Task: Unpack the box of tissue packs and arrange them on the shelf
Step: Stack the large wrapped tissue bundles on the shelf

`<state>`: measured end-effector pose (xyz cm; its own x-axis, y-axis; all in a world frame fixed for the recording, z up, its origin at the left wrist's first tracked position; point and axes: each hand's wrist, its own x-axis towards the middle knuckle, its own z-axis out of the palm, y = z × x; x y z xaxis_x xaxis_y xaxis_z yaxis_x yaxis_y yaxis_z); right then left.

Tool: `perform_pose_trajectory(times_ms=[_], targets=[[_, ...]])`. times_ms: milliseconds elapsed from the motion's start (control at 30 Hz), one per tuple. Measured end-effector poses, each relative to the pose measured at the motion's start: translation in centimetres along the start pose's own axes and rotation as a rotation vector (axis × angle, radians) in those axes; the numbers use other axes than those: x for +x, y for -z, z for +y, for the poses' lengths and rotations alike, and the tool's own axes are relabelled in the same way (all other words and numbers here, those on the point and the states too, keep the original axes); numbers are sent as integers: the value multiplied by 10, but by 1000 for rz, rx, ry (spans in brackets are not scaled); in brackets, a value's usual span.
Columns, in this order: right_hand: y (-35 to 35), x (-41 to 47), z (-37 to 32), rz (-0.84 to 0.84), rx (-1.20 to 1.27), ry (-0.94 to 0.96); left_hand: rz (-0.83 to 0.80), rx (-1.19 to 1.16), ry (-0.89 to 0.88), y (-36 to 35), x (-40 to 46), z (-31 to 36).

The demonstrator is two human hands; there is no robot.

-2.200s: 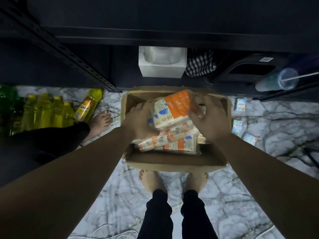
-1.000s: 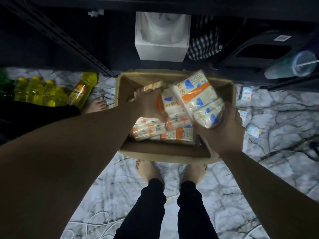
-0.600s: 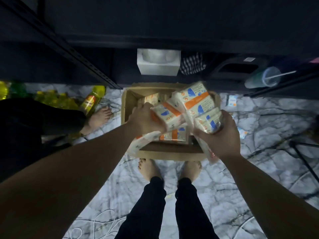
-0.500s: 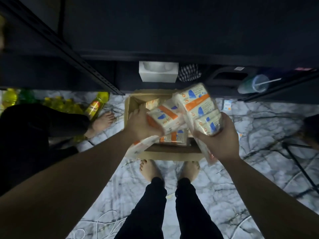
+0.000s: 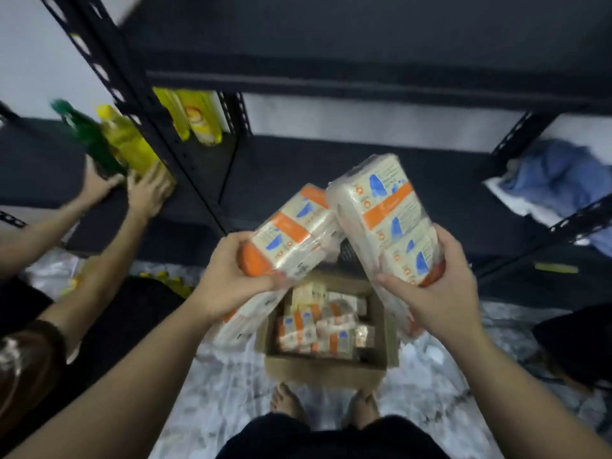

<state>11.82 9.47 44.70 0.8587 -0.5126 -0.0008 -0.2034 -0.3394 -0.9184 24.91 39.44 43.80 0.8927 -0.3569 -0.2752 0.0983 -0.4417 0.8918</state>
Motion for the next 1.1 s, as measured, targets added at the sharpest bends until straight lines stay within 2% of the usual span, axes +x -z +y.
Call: perform_pose_trajectory(times_ms=[100, 400, 733, 867, 967, 1100], targets=[[18, 16, -48, 20, 9, 99, 122, -48, -118, 16, -2, 33], [67, 49, -159, 140, 38, 307, 235, 16, -417, 57, 3, 165], [107, 104, -250, 297, -7, 397, 325, 129, -529, 92, 54, 277], [116, 148, -272, 344, -123, 320, 348, 258, -479, 106, 95, 309], [117, 184, -268, 352, -315, 213, 412, 464, -413, 103, 122, 318], [108, 219, -236, 181, -703, -48, 370, 823, -236, 89, 151, 307]])
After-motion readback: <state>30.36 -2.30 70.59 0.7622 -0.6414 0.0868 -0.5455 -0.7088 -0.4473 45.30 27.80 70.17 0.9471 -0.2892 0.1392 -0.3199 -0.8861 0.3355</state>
